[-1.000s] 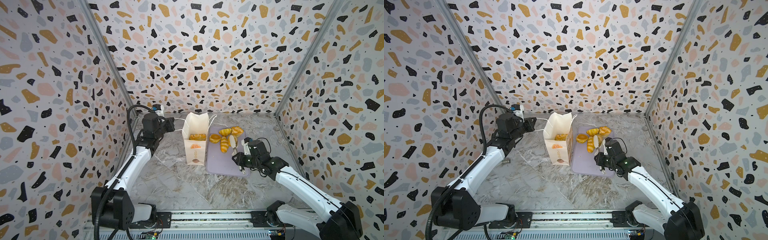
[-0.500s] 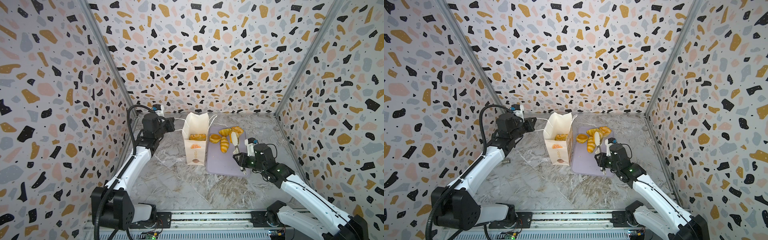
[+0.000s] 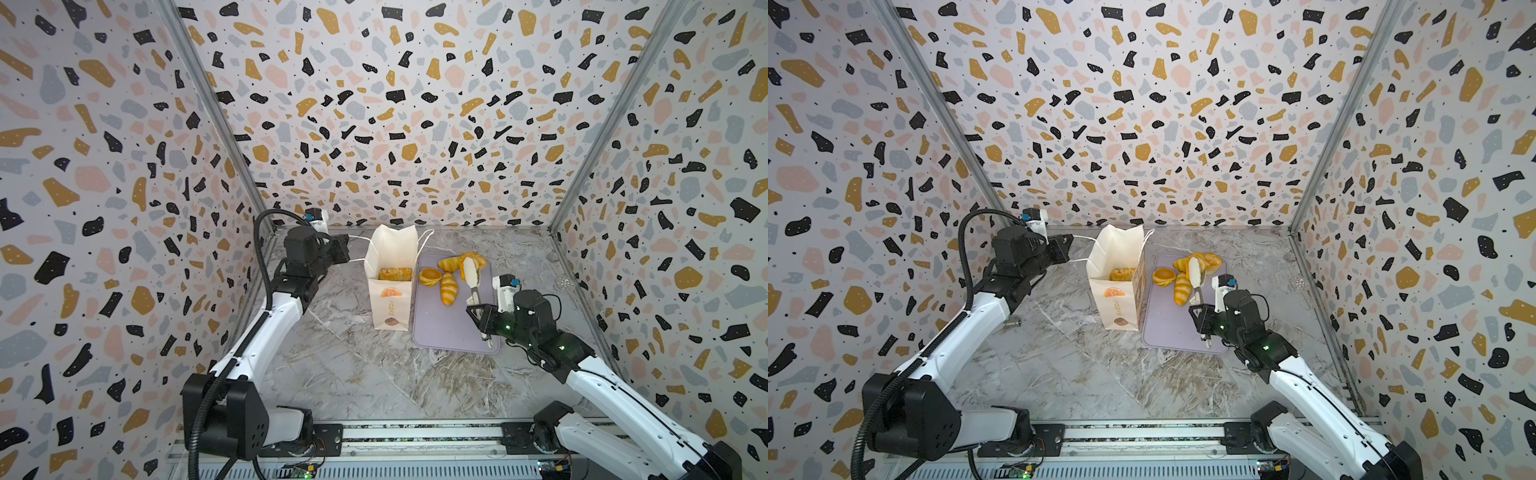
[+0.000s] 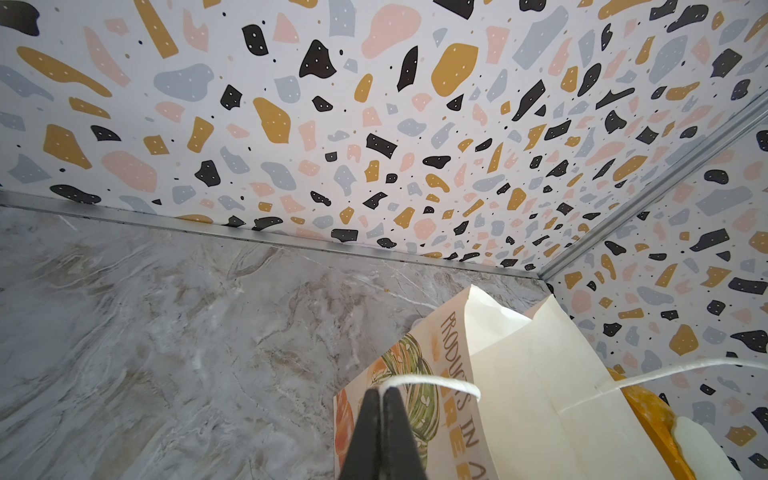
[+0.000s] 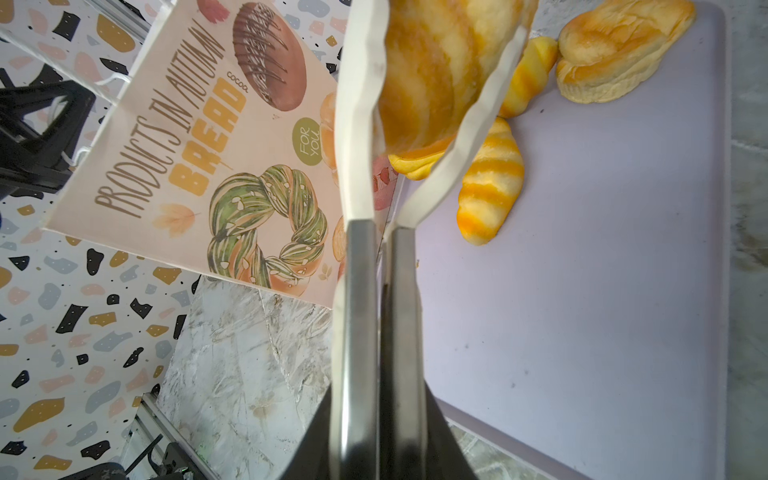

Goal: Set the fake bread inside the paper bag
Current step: 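Carry the croissant in the tongs toward the bag held by the left gripper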

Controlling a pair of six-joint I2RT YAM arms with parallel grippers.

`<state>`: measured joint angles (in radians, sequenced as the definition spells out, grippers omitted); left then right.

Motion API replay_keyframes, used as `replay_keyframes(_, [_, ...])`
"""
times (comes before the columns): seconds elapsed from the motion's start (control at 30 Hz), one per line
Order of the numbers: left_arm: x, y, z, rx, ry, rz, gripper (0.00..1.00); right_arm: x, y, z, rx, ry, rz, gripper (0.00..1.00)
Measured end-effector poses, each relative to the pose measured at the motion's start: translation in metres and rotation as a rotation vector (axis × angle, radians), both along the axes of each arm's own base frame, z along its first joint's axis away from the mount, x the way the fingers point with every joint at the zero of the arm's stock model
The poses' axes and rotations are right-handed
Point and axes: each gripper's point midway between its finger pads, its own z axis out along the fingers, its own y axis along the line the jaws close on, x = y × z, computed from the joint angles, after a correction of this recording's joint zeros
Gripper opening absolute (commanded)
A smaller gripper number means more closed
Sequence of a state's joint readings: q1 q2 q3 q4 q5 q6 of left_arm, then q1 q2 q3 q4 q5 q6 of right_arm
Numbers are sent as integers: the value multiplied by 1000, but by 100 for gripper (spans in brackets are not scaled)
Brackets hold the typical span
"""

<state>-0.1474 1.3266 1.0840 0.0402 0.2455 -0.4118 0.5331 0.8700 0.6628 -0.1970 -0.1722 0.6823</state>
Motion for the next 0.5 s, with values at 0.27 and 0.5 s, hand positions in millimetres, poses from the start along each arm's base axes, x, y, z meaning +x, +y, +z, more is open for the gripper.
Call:
replay_keyframes(0.27, [0,0,0,0,0,0,0,2,2,11,-3,-31,12,16])
replay_keyframes(0.5, [0,0,0,0,0,0,0,6,4,33,17,-82,16,16])
